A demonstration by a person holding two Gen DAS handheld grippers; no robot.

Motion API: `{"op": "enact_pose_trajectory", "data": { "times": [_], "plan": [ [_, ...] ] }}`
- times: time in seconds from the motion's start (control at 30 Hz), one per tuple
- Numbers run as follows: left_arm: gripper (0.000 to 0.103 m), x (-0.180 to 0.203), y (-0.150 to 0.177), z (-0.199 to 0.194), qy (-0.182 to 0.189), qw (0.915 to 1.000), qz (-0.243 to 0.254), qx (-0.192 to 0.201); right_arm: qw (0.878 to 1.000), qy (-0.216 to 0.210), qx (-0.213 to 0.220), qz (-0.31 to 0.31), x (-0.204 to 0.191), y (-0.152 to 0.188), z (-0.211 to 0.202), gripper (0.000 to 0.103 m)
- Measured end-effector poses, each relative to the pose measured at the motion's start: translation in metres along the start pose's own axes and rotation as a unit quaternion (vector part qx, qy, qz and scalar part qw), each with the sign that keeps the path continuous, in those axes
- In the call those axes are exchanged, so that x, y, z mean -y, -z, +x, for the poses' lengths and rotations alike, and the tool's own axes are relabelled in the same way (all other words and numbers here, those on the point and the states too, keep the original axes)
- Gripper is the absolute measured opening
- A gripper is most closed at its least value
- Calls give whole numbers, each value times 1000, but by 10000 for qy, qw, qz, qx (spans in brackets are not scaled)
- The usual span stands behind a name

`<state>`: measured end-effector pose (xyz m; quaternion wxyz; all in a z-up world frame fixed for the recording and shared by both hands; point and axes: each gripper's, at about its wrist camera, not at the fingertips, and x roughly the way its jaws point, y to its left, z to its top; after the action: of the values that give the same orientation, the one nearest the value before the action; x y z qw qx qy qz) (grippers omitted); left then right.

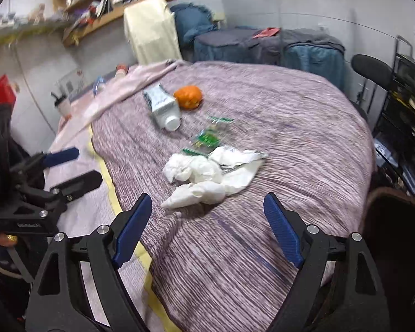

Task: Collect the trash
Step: 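Move both tools back over the tissues on the bed, then grasp white tissues with the right tool while left grasps another tissue bundle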

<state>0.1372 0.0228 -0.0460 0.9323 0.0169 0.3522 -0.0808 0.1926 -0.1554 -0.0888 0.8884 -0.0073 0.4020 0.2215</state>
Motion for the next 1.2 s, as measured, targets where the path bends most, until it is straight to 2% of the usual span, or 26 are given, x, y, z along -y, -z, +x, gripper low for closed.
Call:
{"op": "enact_pose_trajectory", "data": {
  "times": [0.07,0.23,0.3,0.37,0.4,0.63,0.8,1.0,1.13,1.2],
  "plan": [
    [97,-1,0,2,0,10000,35,-29,9995,97,-270,-146,-5,-5,16,76],
    [97,0,-1,10,16,9997,188,-126,9966,138,-761,-269,-8,-13,47,55],
    [97,1,-2,14,25,9995,277,-153,9955,126,-885,-323,-9,-14,56,32],
    [97,2,-4,18,32,9991,376,-180,9962,93,-820,-290,-7,-13,55,20],
    [97,3,-5,21,26,9988,440,-197,9968,56,-754,-243,-5,-13,53,17],
    [95,15,-16,39,10,9953,914,-325,9998,-56,-55,168,10,-9,12,13],
    [90,40,-21,58,106,9860,1576,-541,9987,127,312,370,19,-4,-21,13],
    [78,64,-23,96,284,9692,2191,-1089,9958,343,543,660,40,6,-49,13],
    [69,71,-27,118,333,9616,2336,-1401,9940,407,591,825,51,16,-59,13],
    [55,73,-28,124,372,9586,2380,-1517,9931,405,626,902,54,21,-61,13]
  ]
}}
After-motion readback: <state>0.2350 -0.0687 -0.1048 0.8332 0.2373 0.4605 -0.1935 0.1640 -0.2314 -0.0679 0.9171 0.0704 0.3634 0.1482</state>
